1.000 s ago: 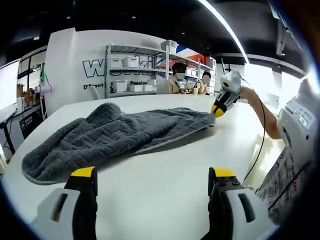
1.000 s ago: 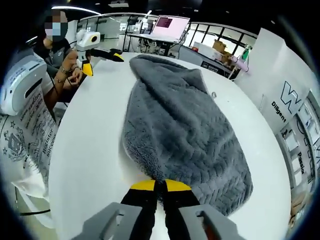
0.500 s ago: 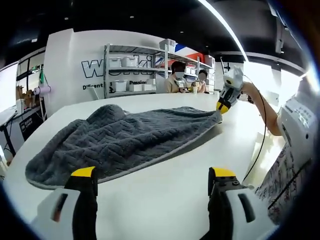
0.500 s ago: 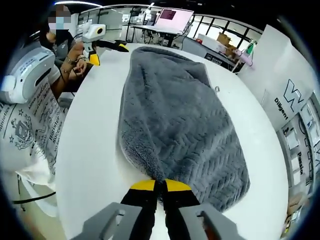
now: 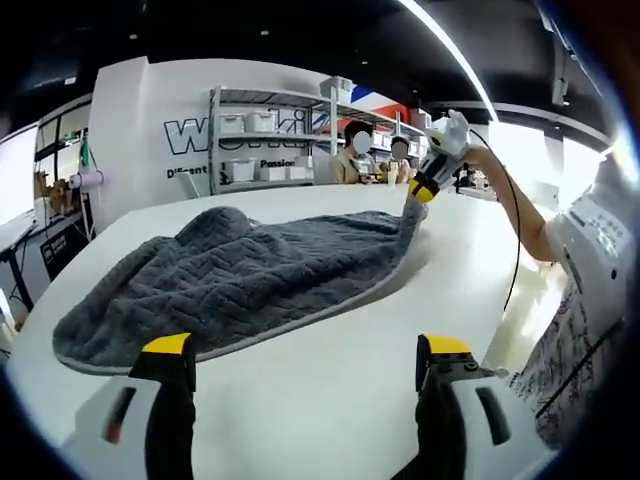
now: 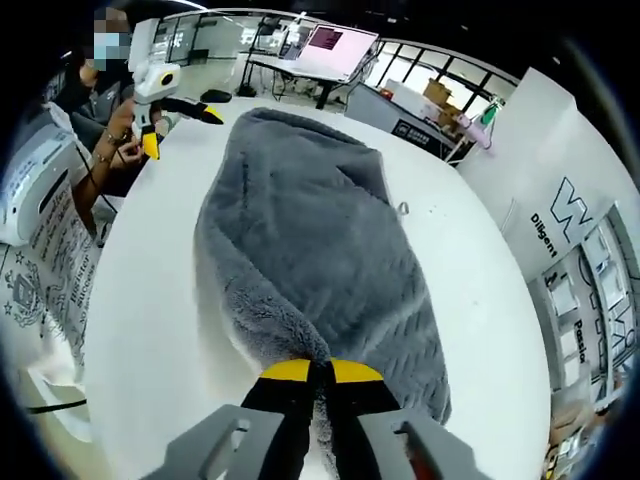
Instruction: Fold the towel on the table until its edges align and the towel forms a compact rectangular stack.
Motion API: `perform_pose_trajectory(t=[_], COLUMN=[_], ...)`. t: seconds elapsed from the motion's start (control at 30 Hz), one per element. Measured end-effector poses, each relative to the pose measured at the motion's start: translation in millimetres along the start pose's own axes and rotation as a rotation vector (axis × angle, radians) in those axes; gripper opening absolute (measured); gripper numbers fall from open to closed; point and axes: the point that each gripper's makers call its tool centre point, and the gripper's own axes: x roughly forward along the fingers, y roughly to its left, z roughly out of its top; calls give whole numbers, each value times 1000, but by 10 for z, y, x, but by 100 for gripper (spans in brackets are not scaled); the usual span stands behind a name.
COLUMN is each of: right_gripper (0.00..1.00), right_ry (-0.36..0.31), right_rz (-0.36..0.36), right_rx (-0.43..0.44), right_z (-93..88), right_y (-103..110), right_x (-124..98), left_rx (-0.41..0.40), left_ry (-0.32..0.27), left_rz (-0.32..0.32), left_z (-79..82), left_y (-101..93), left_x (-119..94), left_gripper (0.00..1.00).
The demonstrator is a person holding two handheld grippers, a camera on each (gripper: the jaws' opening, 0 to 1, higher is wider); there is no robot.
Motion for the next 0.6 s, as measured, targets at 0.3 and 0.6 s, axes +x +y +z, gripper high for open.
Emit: perform_pose_trajectory(t=[0.3,0.6], right_gripper=[5,5], right_ry=[-32,-44], right_rz=[-17,-18], right_rx=[12,13], right_z=[298,462], right_y=[-338,-559], right_x=[279,555], left_rx=[-10,-10], left_ry=[-14,11], left_rz=[-41,-35], left_z=[28,-20], left_y=[-121,-160], left_x=[16,37], left_gripper=[95,95])
